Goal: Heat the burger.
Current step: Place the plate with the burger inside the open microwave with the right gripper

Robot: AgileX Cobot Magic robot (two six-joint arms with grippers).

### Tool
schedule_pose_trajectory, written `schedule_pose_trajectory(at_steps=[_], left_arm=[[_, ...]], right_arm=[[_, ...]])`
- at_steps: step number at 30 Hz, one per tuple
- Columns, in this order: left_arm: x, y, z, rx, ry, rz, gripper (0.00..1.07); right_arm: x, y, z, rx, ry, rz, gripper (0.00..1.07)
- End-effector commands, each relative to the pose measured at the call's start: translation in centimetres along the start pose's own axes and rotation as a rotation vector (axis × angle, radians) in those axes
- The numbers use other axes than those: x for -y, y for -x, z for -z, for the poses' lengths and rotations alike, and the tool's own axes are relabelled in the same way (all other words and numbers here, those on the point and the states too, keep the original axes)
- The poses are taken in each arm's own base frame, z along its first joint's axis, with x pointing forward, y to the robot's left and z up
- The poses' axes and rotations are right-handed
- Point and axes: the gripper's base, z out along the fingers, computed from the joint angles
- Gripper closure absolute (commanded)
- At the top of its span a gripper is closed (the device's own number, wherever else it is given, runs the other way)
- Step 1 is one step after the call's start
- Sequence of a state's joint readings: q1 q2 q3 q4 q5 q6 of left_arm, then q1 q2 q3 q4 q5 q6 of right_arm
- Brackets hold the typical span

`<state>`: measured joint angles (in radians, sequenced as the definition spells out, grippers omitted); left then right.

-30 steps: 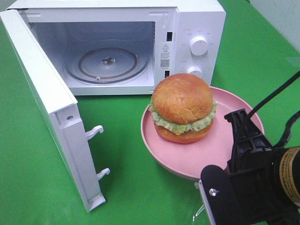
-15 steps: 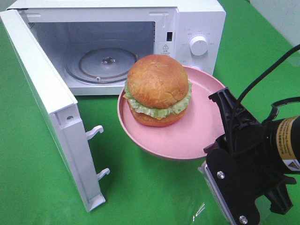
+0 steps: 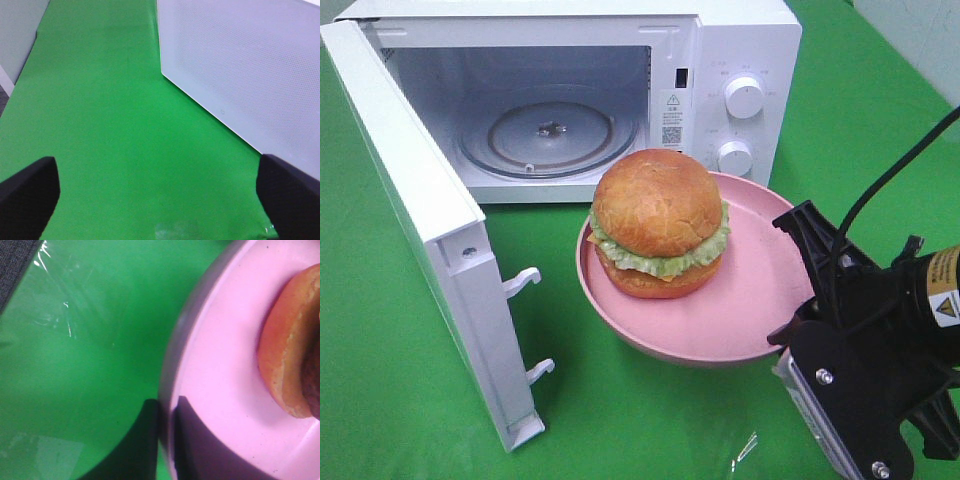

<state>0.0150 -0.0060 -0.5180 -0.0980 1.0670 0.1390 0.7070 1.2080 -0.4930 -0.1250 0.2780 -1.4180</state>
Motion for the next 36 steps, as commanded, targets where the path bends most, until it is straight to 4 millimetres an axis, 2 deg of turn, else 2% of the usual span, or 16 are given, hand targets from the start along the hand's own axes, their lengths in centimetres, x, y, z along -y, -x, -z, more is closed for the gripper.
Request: schedule_pose_trajectory(at_steps=[1, 6, 18, 29, 33, 36], left_arm=[[0.1, -0.2, 0.2, 0.013, -0.008, -0.001, 0.07], [0.1, -0.2, 0.2, 0.013, -0.008, -0.001, 0.07], [0.1, -0.2, 0.2, 0.013, -0.008, -0.001, 0.07], [0.1, -0.2, 0.2, 0.013, -0.008, -0.001, 0.07], [0.1, -0.2, 0.2, 0.013, -0.008, -0.001, 0.07], [0.1, -0.2, 0.2, 0.013, -0.008, -0.001, 0.07]], right_arm=[[0.8, -0.2, 0.1, 0.014, -0.069, -0.008, 1.07], [1.3, -0.7, -0.5, 0.013, -0.025, -0.050, 1.07], [4.8, -1.0, -3.1, 0.013, 0.008, -0.068, 1.07], [6.8, -1.0, -4.4, 0.013, 0.000, -0.069, 1.07], [8.0, 0.2, -5.4, 0.037, -0.004, -0.041, 1.07], [8.1, 0.3, -5.6, 0.040, -0.001, -0.037, 1.07]])
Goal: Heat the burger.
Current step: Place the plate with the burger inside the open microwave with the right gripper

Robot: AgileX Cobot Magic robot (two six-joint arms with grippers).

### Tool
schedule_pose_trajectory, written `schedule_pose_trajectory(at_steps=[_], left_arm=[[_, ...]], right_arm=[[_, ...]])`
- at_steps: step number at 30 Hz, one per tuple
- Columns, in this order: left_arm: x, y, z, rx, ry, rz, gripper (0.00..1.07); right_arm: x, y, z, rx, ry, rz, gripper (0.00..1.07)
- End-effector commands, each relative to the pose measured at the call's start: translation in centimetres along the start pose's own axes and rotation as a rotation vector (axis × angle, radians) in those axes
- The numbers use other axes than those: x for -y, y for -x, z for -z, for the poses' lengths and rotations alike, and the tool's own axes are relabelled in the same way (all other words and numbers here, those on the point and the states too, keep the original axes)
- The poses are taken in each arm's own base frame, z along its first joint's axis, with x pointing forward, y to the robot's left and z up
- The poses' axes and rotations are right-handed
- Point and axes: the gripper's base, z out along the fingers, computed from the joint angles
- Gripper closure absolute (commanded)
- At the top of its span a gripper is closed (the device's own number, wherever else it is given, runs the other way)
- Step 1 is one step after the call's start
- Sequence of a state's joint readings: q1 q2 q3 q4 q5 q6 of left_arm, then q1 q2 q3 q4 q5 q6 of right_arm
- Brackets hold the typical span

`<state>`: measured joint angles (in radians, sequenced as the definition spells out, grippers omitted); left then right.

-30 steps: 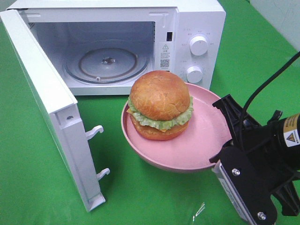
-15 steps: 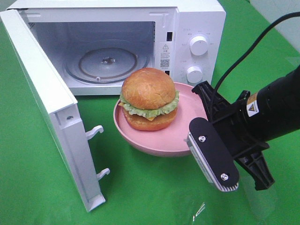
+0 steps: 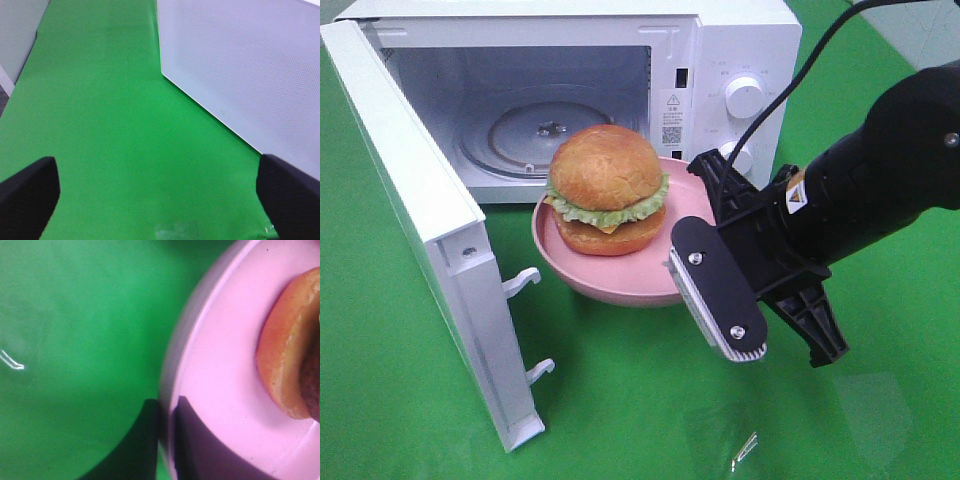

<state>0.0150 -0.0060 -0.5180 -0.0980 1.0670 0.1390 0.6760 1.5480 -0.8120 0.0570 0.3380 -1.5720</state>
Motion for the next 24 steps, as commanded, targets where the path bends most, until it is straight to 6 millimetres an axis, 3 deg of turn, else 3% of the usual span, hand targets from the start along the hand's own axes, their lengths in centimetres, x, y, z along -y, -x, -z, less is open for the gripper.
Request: schedule_pose_trajectory(at_steps=[1, 9, 24], left_arm=[[0.1, -0.2, 0.2, 0.013, -0.008, -0.001, 0.07], [0.1, -0.2, 0.2, 0.013, -0.008, -0.001, 0.07], [0.1, -0.2, 0.2, 0.013, -0.008, -0.001, 0.07]], right_arm=[[1.9, 0.5, -0.1, 0.012, -0.089, 0.009, 1.07], [3.5, 1.7, -0.6, 0.034, -0.118, 0.035, 1.07], [5.3, 1.9, -1.1, 0.037, -0.149, 0.030, 1.07]])
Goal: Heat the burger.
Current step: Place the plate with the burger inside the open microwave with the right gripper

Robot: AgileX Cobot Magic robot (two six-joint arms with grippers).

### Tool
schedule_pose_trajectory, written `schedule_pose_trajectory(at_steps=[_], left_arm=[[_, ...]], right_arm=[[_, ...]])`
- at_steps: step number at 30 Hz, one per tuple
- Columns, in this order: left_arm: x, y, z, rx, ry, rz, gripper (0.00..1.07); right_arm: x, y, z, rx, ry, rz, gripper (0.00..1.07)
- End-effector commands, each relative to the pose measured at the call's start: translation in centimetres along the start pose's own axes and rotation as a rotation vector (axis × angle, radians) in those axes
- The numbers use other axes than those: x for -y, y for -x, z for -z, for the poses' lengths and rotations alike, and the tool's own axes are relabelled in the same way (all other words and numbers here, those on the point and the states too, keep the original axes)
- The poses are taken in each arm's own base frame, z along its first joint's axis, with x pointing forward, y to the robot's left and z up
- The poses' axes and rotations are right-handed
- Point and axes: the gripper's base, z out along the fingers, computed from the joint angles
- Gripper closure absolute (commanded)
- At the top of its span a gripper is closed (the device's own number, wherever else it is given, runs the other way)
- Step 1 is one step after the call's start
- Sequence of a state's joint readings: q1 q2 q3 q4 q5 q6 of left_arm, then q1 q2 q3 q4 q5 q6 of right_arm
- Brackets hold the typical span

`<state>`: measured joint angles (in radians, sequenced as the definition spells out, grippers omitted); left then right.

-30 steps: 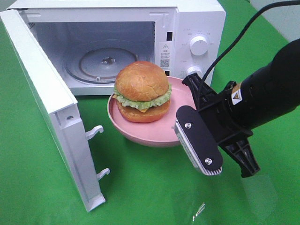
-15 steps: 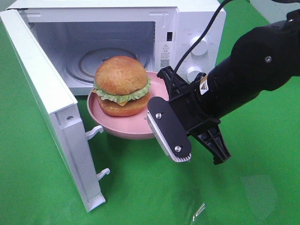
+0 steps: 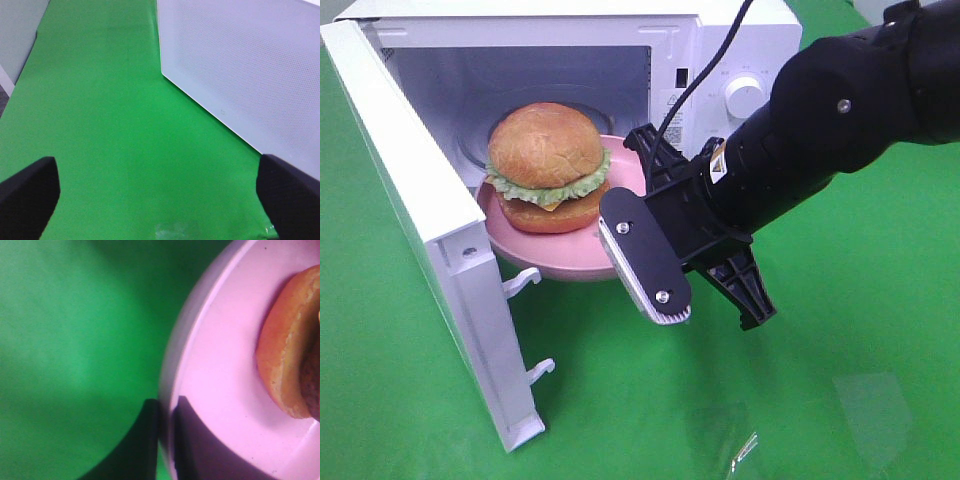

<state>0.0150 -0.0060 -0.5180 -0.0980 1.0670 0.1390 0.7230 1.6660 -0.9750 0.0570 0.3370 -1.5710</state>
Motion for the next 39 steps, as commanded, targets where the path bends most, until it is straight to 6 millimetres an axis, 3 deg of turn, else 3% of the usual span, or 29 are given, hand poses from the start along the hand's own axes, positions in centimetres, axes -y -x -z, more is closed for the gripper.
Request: schedule_pose_trajectory(at_steps=[1, 10, 21, 39], left_arm=[[0.1, -0.2, 0.2, 0.013, -0.008, -0.001, 0.07], [0.1, -0.2, 0.2, 0.013, -0.008, -0.001, 0.07], [0.1, -0.2, 0.2, 0.013, -0.008, -0.001, 0.07], [0.1, -0.2, 0.2, 0.013, -0.008, -0.001, 0.07]], right_arm=[[1.7, 0.1, 0.5, 0.005, -0.104, -0.007, 1.07], [2.6, 0.2, -0.7, 0.007, -0.097, -0.037, 1.07], [3.2, 0.2, -0.6, 0.008, -0.118, -0.035, 1.07], [4.2, 0.2, -3.3, 0.006, -0.090, -0.053, 1.07]])
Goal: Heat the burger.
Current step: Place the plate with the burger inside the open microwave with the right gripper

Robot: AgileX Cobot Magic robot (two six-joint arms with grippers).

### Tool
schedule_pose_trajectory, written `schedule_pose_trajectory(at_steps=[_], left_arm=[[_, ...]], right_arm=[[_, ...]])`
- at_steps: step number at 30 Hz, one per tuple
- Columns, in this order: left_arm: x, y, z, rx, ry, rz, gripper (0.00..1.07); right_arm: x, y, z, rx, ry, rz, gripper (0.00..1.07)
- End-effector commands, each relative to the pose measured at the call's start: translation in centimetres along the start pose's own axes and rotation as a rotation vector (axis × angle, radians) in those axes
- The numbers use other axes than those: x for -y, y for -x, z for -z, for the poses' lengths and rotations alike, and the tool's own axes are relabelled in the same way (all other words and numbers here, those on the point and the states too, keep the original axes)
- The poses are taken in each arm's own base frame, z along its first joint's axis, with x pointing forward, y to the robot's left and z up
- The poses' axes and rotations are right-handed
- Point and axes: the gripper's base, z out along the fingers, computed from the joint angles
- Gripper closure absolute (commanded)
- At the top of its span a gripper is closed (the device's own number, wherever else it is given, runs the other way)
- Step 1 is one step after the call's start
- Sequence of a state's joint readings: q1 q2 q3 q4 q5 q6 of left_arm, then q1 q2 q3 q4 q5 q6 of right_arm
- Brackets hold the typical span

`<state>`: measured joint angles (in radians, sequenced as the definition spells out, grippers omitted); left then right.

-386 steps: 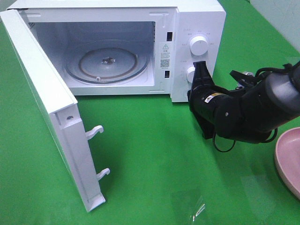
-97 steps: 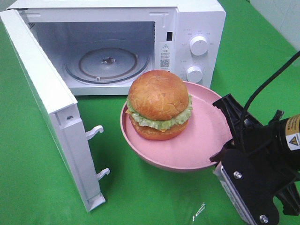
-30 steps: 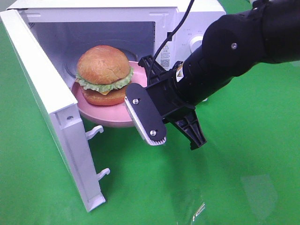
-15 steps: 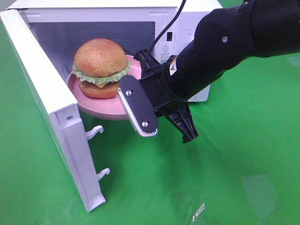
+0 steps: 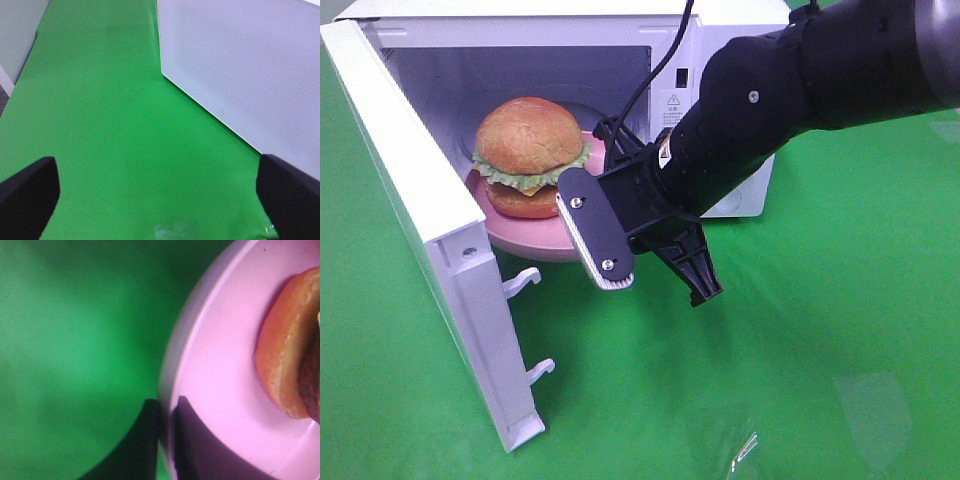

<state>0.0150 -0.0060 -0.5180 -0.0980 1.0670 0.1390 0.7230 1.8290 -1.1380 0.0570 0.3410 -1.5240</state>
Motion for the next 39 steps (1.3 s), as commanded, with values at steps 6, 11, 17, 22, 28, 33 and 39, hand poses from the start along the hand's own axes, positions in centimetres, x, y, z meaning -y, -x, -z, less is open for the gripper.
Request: schedule_pose_trajectory(at_steps=[6, 11, 17, 22, 28, 33, 39], left_arm=[[0.1, -0.2, 0.2, 0.013, -0.008, -0.001, 0.07], [0.1, -0.2, 0.2, 0.013, -0.008, -0.001, 0.07], [0.1, -0.2, 0.2, 0.013, -0.008, -0.001, 0.07], [0.1, -0.2, 0.2, 0.013, -0.008, -0.001, 0.07], [0.1, -0.2, 0.2, 0.013, -0.008, -0.001, 0.07], [0.1, -0.2, 0.2, 0.013, -0.008, -0.001, 0.07], [0.1, -0.2, 0.2, 0.013, -0.008, -0.001, 0.07]], right_arm=[[2.1, 0.2, -0.1, 0.009, -0.097, -0.018, 1.07], [2.9, 0.3, -0.4, 0.007, -0.111, -0.024, 1.07], [3.1, 0.2, -0.4, 0.001, -0.114, -0.006, 1.07], [3.1, 0.1, -0.4, -0.009, -0.119, 0.019, 1.07], [3.3, 0.0, -0.4, -0.017, -0.131, 0.043, 1.07], [3.4, -0.1, -0.4, -0.027, -0.141, 0.074, 1.07], [3.8, 0.0, -1.3, -0.027, -0.133, 0.063, 1.07]])
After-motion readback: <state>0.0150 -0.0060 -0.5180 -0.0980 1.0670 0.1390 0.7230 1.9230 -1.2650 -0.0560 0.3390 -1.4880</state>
